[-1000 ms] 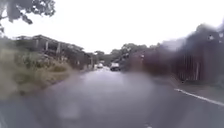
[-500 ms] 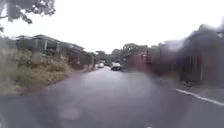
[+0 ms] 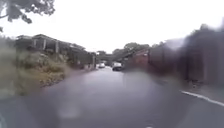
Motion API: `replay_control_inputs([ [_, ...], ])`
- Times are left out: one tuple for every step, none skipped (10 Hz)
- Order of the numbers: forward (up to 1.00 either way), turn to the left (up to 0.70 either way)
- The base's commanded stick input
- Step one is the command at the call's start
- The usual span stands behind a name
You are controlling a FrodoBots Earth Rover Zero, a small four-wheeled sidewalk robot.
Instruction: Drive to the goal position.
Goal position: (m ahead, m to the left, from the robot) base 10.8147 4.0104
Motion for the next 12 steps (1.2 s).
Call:
replay_control_inputs([
  [0.70,0.00],
  [0.70,0.00],
  [0.70,0.00],
  [0.70,0.00],
  [0.70,0.00],
  [0.70,0.00],
  [0.70,0.00],
  [0.70,0.00],
  [0.70,0.00],
  [0.70,0.00],
  [0.70,0.00],
  [0.70,0.00],
])
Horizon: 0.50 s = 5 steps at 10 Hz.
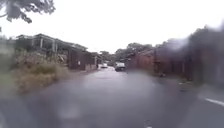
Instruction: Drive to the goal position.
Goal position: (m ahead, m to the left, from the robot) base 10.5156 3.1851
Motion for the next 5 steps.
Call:
replay_control_inputs([
  [0.70,0.00],
  [0.70,0.00],
  [0.70,0.00],
  [0.70,0.00],
  [0.70,0.00],
])
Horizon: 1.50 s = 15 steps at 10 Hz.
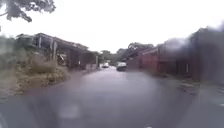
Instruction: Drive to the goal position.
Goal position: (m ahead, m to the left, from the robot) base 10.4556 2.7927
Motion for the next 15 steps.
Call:
replay_control_inputs([
  [0.70,0.00],
  [0.70,0.00],
  [0.70,0.00],
  [0.70,0.00],
  [0.70,0.00],
  [0.70,0.00],
  [0.70,0.00],
  [0.70,0.00],
  [0.70,0.00],
  [0.70,0.00],
  [0.70,0.00],
  [0.70,0.00],
  [0.70,0.00],
  [0.70,0.00],
  [0.70,0.00],
])
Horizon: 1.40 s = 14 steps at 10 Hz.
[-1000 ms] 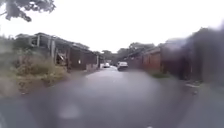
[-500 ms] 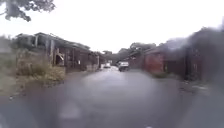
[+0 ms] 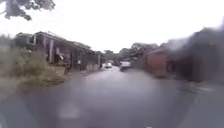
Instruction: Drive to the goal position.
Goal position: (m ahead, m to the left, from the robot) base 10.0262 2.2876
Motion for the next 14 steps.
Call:
replay_control_inputs([
  [0.70,0.00],
  [0.70,0.00],
  [0.70,0.00],
  [0.70,0.00],
  [0.70,0.00],
  [0.70,0.00],
  [0.70,0.00],
  [0.70,0.00],
  [0.70,0.00],
  [0.70,0.00],
  [0.70,0.00],
  [0.70,0.00],
  [0.70,-0.02],
  [0.70,-0.27],
])
